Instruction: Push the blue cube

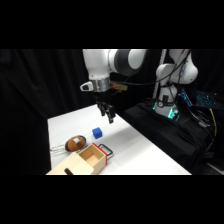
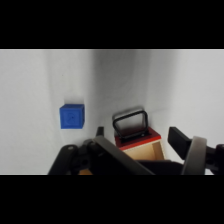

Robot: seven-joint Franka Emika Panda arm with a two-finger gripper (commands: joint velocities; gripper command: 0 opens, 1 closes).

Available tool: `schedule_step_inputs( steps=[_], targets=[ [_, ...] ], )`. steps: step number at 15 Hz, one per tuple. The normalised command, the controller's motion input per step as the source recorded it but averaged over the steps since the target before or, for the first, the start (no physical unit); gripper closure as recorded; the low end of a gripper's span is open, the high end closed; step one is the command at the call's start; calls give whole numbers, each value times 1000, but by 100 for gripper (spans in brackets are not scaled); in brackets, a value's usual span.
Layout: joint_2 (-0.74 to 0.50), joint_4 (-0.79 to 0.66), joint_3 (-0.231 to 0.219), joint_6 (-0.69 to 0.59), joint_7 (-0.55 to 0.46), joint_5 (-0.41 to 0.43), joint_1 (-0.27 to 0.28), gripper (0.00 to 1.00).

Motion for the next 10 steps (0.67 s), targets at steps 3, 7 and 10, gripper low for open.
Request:
schedule_step_inputs(
  steps=[3, 7, 10],
  targets=[
    [22, 42, 11, 0, 14, -19, -30, 0],
    [116, 248, -56, -4, 4, -42, -96, 0],
    [173, 377, -84, -17, 44, -105, -112, 0]
  ],
)
